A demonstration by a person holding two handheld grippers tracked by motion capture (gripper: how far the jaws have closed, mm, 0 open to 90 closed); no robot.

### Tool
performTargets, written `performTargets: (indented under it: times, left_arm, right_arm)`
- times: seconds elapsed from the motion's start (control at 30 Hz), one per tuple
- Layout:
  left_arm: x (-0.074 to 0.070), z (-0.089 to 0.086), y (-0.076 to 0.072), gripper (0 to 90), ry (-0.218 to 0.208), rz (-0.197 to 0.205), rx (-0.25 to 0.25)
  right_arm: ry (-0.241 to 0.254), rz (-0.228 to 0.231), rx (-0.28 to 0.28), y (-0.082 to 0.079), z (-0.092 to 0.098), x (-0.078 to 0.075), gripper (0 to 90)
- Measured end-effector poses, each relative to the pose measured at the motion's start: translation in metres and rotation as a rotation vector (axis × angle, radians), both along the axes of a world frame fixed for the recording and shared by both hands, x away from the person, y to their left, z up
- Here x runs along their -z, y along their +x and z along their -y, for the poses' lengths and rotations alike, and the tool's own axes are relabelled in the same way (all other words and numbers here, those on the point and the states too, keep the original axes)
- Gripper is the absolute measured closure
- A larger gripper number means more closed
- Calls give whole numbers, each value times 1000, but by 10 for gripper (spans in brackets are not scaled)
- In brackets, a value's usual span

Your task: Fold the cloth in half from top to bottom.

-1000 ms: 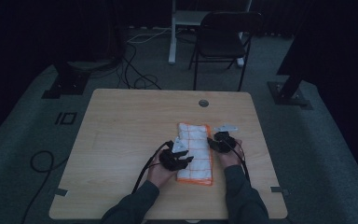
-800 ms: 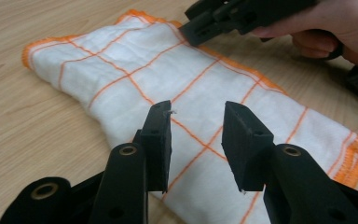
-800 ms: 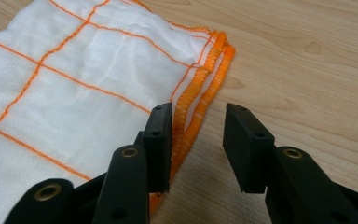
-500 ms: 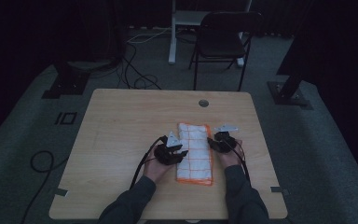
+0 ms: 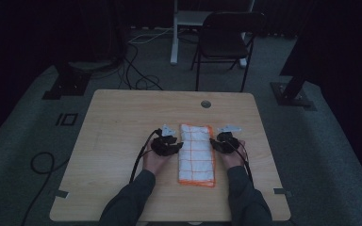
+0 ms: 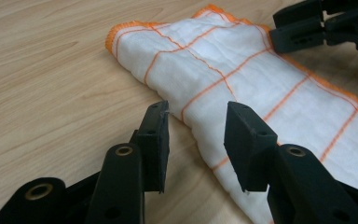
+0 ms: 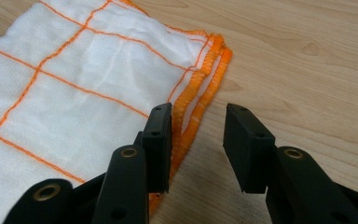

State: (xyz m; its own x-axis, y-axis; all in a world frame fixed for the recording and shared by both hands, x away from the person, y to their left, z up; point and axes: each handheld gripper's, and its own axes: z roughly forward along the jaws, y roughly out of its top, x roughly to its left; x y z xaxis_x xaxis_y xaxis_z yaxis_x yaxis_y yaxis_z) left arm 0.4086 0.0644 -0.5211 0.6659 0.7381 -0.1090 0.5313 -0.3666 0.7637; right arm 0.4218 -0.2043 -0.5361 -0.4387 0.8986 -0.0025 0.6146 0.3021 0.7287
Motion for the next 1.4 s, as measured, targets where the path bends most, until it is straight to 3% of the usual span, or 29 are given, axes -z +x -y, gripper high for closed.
performTargets:
  times: [0.4, 0.57, 0.73, 1.1, 1.4]
  left_arm:
    - [9, 13, 20, 585, 17, -41, -35]
    - [14, 14, 25, 588, 44, -66, -54]
    - [16, 14, 27, 600, 42, -85, -62]
    - [15, 17, 29, 816, 52, -98, -42]
    - [14, 8, 27, 837, 58, -89, -68]
  right_arm:
    - [21, -6, 0, 3, -6, 0, 619]
    - [27, -21, 9, 5, -6, 3, 621]
    - [28, -31, 9, 5, -6, 3, 626]
    - [45, -59, 1, 7, -9, 2, 688]
    - [71, -66, -2, 7, -13, 3, 616]
